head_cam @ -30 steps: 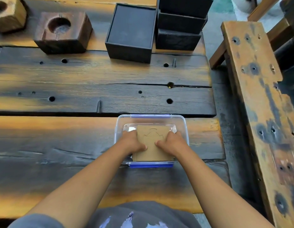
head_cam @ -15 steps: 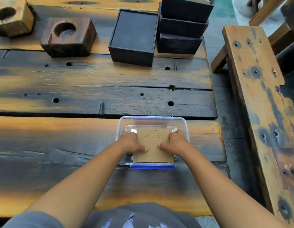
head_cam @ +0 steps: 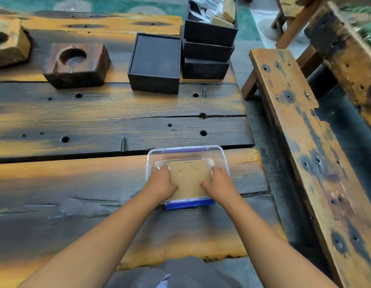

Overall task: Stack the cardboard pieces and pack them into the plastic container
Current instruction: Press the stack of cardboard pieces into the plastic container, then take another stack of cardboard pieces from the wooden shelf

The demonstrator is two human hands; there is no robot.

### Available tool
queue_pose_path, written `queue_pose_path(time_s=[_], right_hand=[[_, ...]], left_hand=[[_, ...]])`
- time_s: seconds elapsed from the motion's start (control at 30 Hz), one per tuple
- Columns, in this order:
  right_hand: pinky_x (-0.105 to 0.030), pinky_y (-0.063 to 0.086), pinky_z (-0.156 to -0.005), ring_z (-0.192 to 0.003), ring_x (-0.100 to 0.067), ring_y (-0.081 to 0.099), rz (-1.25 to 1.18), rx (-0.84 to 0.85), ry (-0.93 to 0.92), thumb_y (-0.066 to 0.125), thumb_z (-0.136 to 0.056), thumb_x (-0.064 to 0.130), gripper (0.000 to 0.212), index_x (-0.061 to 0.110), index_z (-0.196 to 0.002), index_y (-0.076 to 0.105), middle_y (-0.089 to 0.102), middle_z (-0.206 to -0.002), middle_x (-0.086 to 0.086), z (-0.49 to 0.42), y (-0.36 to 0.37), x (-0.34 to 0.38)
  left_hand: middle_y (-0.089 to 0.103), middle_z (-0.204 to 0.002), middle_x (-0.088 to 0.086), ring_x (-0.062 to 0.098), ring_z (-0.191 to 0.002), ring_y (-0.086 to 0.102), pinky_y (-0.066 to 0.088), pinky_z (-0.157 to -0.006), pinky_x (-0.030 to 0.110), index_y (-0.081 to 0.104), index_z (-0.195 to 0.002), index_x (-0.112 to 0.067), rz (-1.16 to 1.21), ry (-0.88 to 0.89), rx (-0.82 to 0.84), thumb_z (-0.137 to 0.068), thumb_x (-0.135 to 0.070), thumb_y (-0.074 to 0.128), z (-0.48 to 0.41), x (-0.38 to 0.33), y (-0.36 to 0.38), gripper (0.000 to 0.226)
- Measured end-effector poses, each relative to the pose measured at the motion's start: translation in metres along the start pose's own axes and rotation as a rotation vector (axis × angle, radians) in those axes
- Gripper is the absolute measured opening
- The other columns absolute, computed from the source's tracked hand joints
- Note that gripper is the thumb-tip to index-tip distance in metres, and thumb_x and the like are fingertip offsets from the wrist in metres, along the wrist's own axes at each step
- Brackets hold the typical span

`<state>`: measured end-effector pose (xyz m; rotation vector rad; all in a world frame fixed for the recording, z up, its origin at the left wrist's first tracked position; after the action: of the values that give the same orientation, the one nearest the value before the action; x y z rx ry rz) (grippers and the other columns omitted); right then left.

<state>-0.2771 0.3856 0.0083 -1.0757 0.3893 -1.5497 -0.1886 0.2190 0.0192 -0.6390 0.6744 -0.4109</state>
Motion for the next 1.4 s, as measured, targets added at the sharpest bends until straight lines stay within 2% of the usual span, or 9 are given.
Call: queue_pose_path(time_s=[0.17, 0.37, 0.5, 0.9, 1.07, 1.13, 1.23, 1.3, 1.4], right_hand=[[-0.031, 0.043, -0.089, -0.115, -0.029, 0.057, -0.085, -0.179, 0.035, 0.065, -0.087, 0.030, 0.047, 0.010, -0.128, 0.057, 0.058, -0.127, -0.012, 0.051, -0.010, 0.004], [-0.017, 0.042, -0.065, -0.087, -0.014, 0.064, -0.333, -0.331, 0.147, 0.065, -0.087, 0.027, 0.021, 0.018, -0.105, 0.068, 0.067, -0.088, 0.008, 0.121, -0.004, 0.001], [-0.023, 0.047, -0.075, -0.088, -0.012, 0.062, -0.412, -0.440, 0.249, 0.064, -0.088, 0.031, 0.020, 0.020, -0.104, 0.068, 0.066, -0.091, 0.007, 0.171, 0.006, -0.016], [-0.033, 0.055, -0.085, -0.087, -0.020, 0.070, -0.652, -0.862, 0.567, 0.066, -0.086, 0.021, 0.011, 0.017, -0.096, 0.070, 0.073, -0.087, -0.004, 0.371, 0.010, -0.148], [-0.040, 0.054, -0.088, -0.088, -0.031, 0.070, -0.758, -1.106, 0.703, 0.066, -0.087, 0.011, 0.012, 0.010, -0.098, 0.069, 0.069, -0.087, -0.009, 0.483, 0.030, -0.210], [-0.030, 0.052, -0.084, -0.084, -0.026, 0.067, -0.785, -1.233, 0.804, 0.065, -0.087, 0.010, 0.015, 0.006, -0.101, 0.068, 0.067, -0.084, -0.007, 0.538, 0.051, -0.227], [-0.003, 0.040, -0.060, -0.070, -0.010, 0.059, -0.775, -1.345, 0.990, 0.064, -0.086, 0.019, 0.013, 0.015, -0.097, 0.069, 0.066, -0.076, 0.004, 0.611, 0.090, -0.238], [-0.009, 0.043, -0.059, -0.071, -0.010, 0.059, -0.770, -1.385, 1.122, 0.061, -0.085, 0.026, 0.016, 0.020, -0.096, 0.070, 0.066, -0.077, 0.008, 0.658, 0.116, -0.238], [-0.026, 0.048, -0.077, -0.085, -0.014, 0.063, -0.769, -1.483, 1.302, 0.061, -0.085, 0.029, 0.019, 0.022, -0.101, 0.070, 0.068, -0.083, 0.008, 0.725, 0.156, -0.233]], left_hand=[[0.055, -0.140, 0.010, 0.025, -0.125, 0.053, 0.043, -0.096, 0.029, 0.051, -0.137, -0.008, -0.069, 0.255, -0.009, -0.087, -0.023, 0.063, 0.022, -0.015, -0.038, 0.054], [0.068, -0.117, 0.003, 0.022, -0.102, 0.063, 0.050, -0.084, 0.031, 0.062, -0.122, -0.018, -0.212, 0.510, 0.056, -0.088, -0.030, 0.063, 0.047, -0.035, -0.051, 0.036], [0.069, -0.108, 0.001, 0.021, -0.098, 0.062, 0.044, -0.075, 0.028, 0.063, -0.114, -0.017, -0.257, 0.698, 0.107, -0.087, -0.029, 0.062, 0.074, -0.051, -0.033, 0.030], [0.070, -0.107, 0.007, 0.027, -0.104, 0.062, 0.048, -0.084, 0.033, 0.065, -0.106, -0.013, -0.498, 1.270, 0.353, -0.088, -0.028, 0.061, 0.228, -0.155, 0.117, 0.024], [0.073, -0.098, 0.005, 0.024, -0.095, 0.066, 0.054, -0.083, 0.035, 0.068, -0.101, -0.016, -0.608, 1.499, 0.490, -0.088, -0.032, 0.062, 0.335, -0.179, 0.203, 0.021], [0.073, -0.092, 0.006, 0.026, -0.090, 0.067, 0.052, -0.076, 0.033, 0.068, -0.096, -0.016, -0.668, 1.632, 0.547, -0.089, -0.031, 0.060, 0.388, -0.179, 0.242, 0.019], [0.072, -0.092, 0.006, 0.028, -0.091, 0.066, 0.047, -0.071, 0.031, 0.068, -0.095, -0.014, -0.700, 1.785, 0.637, -0.088, -0.028, 0.060, 0.462, -0.169, 0.290, 0.017], [0.073, -0.095, 0.004, 0.026, -0.095, 0.065, 0.049, -0.077, 0.031, 0.068, -0.099, -0.016, -0.734, 1.892, 0.725, -0.086, -0.027, 0.061, 0.512, -0.155, 0.318, 0.019], [0.071, -0.099, 0.005, 0.025, -0.097, 0.064, 0.049, -0.078, 0.031, 0.067, -0.103, -0.015, -0.847, 2.079, 0.852, -0.087, -0.030, 0.060, 0.589, -0.128, 0.358, 0.023]])
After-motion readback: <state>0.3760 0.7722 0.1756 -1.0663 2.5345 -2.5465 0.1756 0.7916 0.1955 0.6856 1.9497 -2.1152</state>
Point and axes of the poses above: each hand's wrist, its own z-axis away from the middle knuckle, its own y-axis out of the palm, x = y × z, the point moved 1 cm from there along -z, towards the middle knuckle
